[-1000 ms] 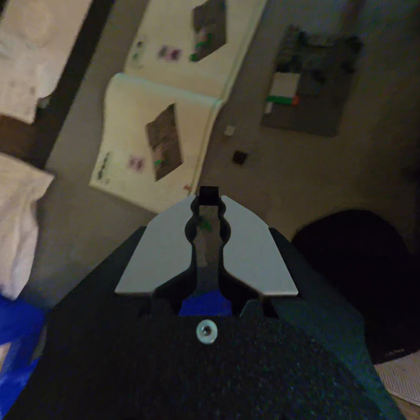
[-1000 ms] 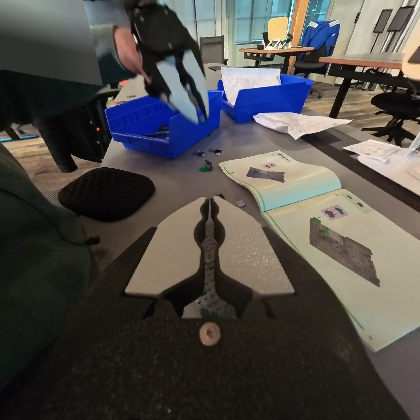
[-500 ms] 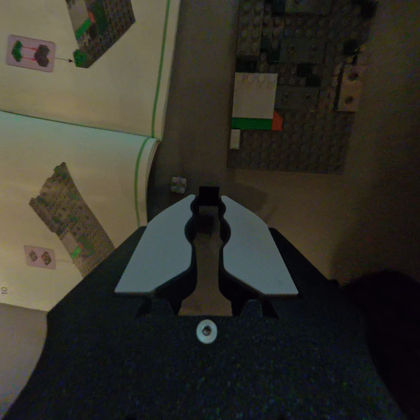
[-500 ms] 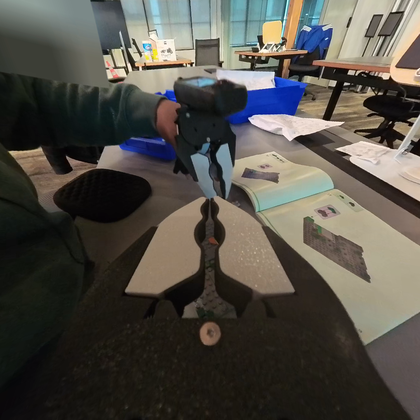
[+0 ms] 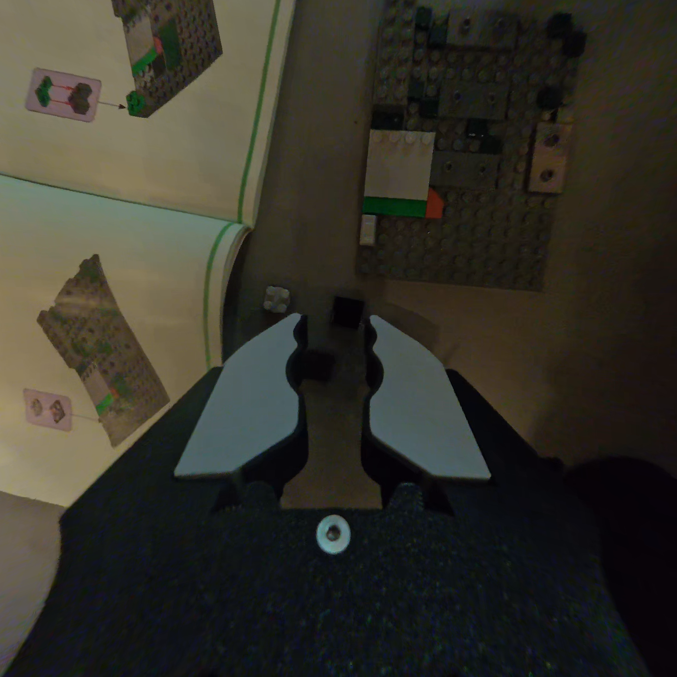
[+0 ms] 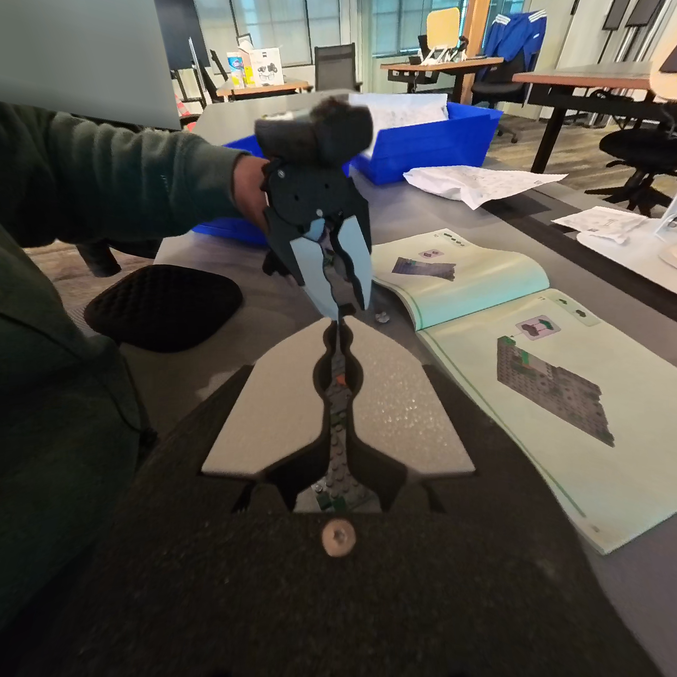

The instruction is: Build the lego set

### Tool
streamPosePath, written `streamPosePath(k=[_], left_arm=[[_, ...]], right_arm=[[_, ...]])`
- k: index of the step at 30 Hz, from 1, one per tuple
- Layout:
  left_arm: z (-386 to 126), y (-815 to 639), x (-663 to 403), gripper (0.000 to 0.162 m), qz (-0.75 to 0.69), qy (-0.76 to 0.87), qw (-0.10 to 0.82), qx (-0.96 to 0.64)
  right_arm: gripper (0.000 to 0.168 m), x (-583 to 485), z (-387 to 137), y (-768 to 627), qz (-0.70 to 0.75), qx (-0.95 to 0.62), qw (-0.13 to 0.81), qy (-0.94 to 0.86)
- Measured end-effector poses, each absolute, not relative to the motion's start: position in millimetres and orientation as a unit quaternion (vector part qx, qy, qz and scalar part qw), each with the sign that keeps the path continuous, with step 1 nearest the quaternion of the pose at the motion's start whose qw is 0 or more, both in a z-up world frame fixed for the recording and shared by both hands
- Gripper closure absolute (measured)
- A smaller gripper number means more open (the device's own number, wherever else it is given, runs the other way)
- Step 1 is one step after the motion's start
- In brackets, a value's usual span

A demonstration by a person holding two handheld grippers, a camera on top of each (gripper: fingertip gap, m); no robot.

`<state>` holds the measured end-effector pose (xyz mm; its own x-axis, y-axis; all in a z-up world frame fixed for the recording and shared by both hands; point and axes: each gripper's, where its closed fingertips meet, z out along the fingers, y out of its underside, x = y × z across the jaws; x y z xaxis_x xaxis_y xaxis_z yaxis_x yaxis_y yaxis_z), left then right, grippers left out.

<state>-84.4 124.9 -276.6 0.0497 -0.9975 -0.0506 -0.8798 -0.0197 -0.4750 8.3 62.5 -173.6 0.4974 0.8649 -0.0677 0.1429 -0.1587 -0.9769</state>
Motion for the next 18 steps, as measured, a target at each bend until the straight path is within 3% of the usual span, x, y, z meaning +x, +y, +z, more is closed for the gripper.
streamPosePath(k=[5,10,13,18], left_arm=[[-259,124,-88,0.132,-0.177,0.64,0.241,-0.708],[-214,124,-106,0.141,-0.209,0.579,0.322,-0.719],[-176,124,-147,0.161,-0.202,0.54,0.375,-0.726],[-128,133,-259,0.162,-0.111,0.476,0.403,-0.774]], right_arm=[[0.167,7,-177,63,0.339,-0.684,0.53,-0.37],[0.168,7,-176,63,0.337,-0.684,0.53,-0.372],[0.168,7,-175,63,0.343,-0.682,0.531,-0.368],[0.167,4,-177,62,0.342,-0.683,0.527,-0.373]])
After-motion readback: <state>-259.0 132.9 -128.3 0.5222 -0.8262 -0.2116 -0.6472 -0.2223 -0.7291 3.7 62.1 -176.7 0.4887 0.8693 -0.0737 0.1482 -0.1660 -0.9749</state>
